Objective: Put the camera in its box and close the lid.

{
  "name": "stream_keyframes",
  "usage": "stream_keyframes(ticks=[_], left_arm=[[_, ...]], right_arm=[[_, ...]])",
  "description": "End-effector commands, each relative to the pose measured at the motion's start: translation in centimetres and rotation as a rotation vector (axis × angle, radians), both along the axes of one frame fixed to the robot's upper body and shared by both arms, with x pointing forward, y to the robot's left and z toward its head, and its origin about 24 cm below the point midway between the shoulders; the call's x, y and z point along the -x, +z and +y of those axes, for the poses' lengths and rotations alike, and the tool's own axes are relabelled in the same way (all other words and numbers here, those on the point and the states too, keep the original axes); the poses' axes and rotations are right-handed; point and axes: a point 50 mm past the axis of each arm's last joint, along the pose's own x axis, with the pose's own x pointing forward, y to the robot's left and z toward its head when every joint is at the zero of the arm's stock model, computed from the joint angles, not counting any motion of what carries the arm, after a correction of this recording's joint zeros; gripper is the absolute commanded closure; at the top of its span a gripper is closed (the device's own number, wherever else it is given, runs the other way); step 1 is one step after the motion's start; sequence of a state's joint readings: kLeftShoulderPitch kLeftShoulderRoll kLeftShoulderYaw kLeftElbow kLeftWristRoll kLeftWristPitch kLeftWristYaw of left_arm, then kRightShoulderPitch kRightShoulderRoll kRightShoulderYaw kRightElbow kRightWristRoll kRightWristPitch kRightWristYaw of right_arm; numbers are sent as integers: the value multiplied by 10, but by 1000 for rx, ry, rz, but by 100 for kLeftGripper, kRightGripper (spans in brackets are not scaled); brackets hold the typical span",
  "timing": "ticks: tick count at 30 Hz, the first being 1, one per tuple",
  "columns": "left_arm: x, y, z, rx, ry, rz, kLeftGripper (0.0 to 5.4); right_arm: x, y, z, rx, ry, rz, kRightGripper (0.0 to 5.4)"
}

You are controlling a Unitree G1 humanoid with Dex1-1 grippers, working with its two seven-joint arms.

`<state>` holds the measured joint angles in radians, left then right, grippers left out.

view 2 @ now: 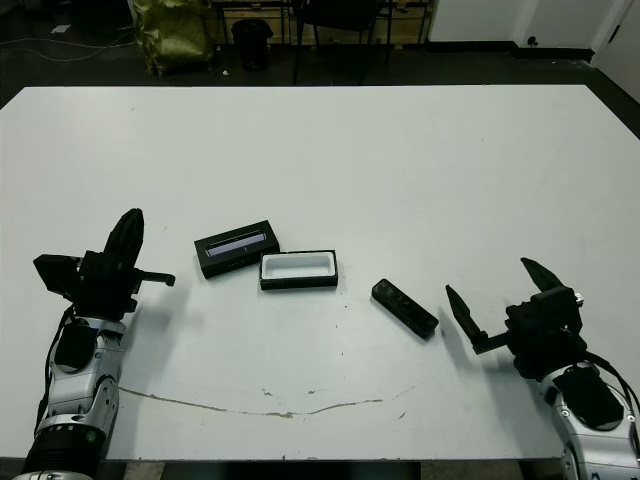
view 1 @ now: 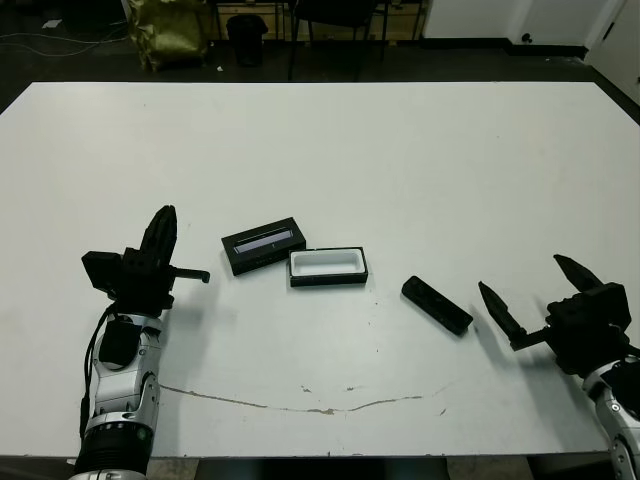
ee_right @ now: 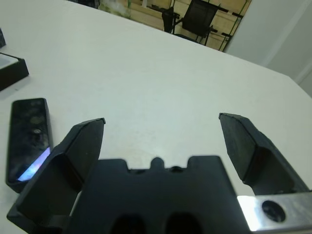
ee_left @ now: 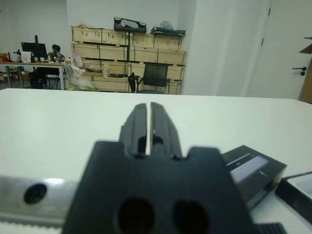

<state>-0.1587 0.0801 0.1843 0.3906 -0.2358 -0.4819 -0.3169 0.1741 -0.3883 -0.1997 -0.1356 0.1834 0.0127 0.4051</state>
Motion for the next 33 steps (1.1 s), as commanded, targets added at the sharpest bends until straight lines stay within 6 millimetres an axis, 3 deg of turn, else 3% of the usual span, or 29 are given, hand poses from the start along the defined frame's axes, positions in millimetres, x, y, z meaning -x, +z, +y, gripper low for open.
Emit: stream_keyframes(ticks=[1,9,17,25,28,33], left_arm=[[5,-12,3,-3,13,53,540],[6,-13,3,-5,7,50,540],[6,-13,2,1,8,57,540],[6,-13,2,-5,8,56,540],[6,-13,2,-7,5,52,540],[6,-13,2,-5,8,59,540]], right_arm=[[3,1,3,-73,36,-1,2],[6,14,15,-276,139,24,1],[4,24,23,-291,272,28,1],[0,17,27,-241,355,36,5],[-2,10,28,-204,380,53,41],[-3,2,32,-162,392,113,156]])
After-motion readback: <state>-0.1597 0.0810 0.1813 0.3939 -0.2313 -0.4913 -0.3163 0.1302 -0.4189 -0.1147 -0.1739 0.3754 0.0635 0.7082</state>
